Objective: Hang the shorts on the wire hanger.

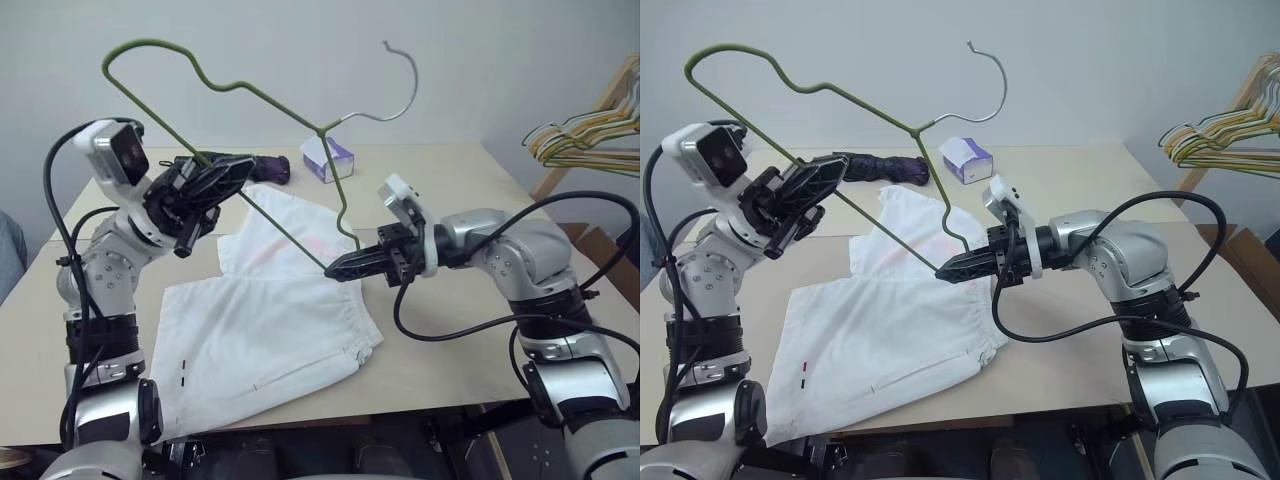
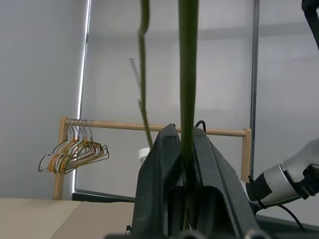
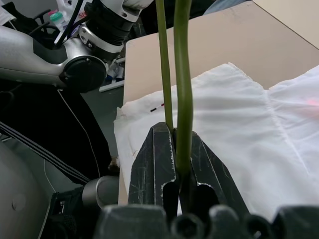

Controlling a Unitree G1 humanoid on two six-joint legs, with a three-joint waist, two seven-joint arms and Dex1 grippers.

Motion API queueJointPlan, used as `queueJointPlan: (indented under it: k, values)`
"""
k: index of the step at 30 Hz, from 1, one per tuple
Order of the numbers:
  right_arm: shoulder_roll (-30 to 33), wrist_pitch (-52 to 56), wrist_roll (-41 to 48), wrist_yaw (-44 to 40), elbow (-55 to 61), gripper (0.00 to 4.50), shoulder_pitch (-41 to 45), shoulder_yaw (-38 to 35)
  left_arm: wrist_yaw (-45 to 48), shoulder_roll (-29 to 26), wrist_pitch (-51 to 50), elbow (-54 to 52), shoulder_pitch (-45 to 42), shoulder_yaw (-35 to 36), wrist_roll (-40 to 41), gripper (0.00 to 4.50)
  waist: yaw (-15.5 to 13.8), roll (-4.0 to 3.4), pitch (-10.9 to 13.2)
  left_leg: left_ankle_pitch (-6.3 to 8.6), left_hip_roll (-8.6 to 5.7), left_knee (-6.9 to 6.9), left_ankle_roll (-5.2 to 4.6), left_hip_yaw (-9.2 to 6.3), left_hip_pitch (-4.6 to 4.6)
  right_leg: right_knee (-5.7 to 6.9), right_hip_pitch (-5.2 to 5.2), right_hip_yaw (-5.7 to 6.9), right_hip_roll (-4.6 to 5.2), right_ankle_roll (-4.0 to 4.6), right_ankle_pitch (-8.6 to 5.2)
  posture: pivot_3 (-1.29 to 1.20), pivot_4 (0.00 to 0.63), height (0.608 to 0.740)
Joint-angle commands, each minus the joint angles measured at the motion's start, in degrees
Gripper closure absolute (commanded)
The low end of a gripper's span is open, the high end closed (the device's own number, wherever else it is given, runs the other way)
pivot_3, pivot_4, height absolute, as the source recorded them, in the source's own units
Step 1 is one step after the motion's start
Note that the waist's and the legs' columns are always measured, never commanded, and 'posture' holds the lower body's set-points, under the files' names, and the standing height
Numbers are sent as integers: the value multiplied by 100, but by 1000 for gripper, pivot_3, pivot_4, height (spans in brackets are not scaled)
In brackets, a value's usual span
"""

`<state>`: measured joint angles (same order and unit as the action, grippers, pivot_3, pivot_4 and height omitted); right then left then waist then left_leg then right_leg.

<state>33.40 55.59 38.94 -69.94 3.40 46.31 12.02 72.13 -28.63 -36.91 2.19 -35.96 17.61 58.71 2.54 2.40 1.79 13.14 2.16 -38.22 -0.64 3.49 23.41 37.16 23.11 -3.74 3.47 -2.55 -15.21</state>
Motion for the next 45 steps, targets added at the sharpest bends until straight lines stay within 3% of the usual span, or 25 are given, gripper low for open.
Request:
queueJointPlan:
  k: [1,12,16,24,26,30,38,45]
  values:
    - [-45,-57,122,68,86,4500,64,-279,-39,66,170,-64,-11,-151,-187,3714,0,0,0,0,0,0,0,0,-1,0,0,0,0,0,0,-27,0,740]
    - [-469,511,936,1216,38,4500,-26,-1546,-1084,-281,165,-218,249,-707,-1393,49,5,-1,-1,0,0,-3,0,-5,-1,4,-1,-1,0,1,1,-27,0,740]
    - [121,986,942,1294,47,4500,-430,-1665,-1141,-627,378,-376,682,-816,-1901,17,0,-1,-1,0,3,-2,0,-4,-1,4,1,-2,1,2,2,-20,0,740]
    - [1510,1420,759,946,-227,4500,-1675,-1582,-1069,-1514,763,-1118,1867,-1753,-3253,17,-13,-7,3,1,1,-2,0,12,-2,-2,0,-3,5,4,2,-17,0,740]
    - [2085,1853,804,338,-477,4500,-1823,-1069,-967,-1651,816,-1412,2166,-1850,-3304,17,-10,-15,9,1,2,0,0,15,0,-3,3,-4,4,5,1,-18,0,740]
    - [2717,1539,581,-607,-960,4500,-2358,-556,-1166,-1585,797,-1751,2442,-1889,-3353,17,-13,-17,11,1,11,-1,-1,19,-7,-5,1,-8,0,8,3,-15,0,740]
    - [2878,1146,-221,-1278,-2065,4500,-2267,206,-1274,-1529,550,-1812,2450,-1982,-3371,17,-4,-21,10,1,11,-1,-1,27,-17,-5,-3,-16,-5,5,2,-3,0,740]
    - [2781,871,-488,-1575,-2470,4500,-2264,190,-1198,-1589,645,-1844,2506,-2081,-3443,17,-34,-22,10,1,8,-4,-1,28,-18,-4,-4,-17,-4,4,2,-5,0,740]
